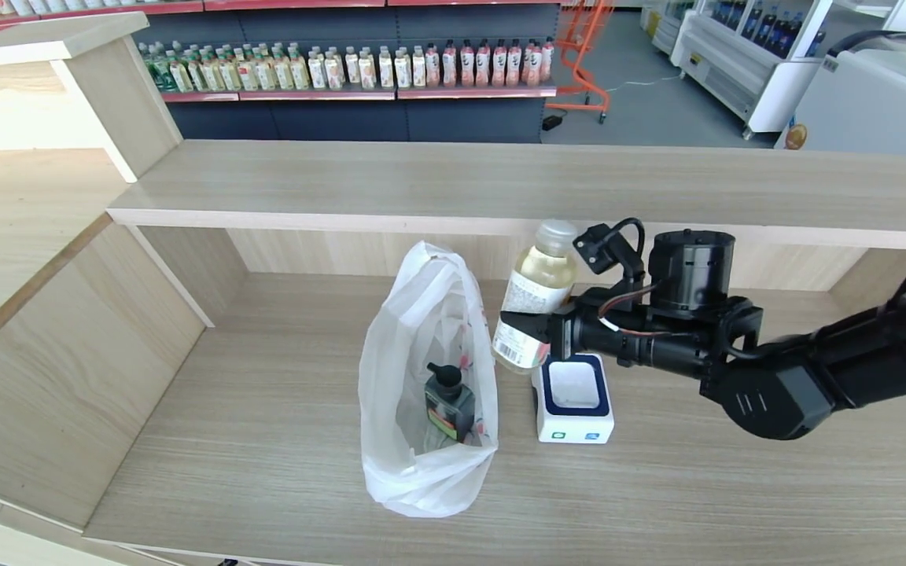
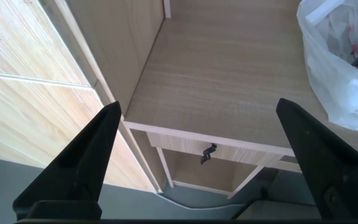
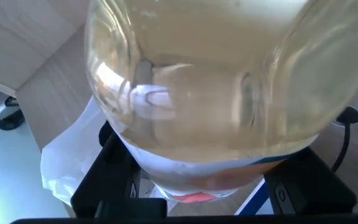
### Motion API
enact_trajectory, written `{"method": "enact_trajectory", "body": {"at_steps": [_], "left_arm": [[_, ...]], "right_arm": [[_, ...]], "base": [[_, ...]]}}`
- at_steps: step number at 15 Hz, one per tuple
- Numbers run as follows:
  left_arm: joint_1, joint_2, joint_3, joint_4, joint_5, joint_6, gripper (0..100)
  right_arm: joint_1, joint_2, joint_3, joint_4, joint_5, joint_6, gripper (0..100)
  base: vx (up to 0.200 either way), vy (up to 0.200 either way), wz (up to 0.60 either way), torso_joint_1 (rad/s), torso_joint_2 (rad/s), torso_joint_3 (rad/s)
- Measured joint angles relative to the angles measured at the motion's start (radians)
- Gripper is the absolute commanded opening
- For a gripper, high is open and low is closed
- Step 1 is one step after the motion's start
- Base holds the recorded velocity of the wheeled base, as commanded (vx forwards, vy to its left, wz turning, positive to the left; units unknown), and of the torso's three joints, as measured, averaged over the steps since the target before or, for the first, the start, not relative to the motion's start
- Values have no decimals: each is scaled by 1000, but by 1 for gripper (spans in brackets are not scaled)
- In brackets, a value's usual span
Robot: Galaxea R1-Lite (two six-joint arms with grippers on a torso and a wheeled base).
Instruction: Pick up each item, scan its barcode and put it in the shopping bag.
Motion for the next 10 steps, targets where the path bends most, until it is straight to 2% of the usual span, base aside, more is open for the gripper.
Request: {"method": "enact_trajectory", "body": {"at_steps": [3, 10], "left_arm": [[1, 0, 0, 0, 0, 0, 100], [1, 0, 0, 0, 0, 0, 100]], "right_arm": [[26, 80, -70, -50, 0, -1, 0], [43, 238, -132, -209, 3, -3, 0]], "base": [[0, 0, 0, 0, 0, 0], [0, 0, 0, 0, 0, 0]]}}
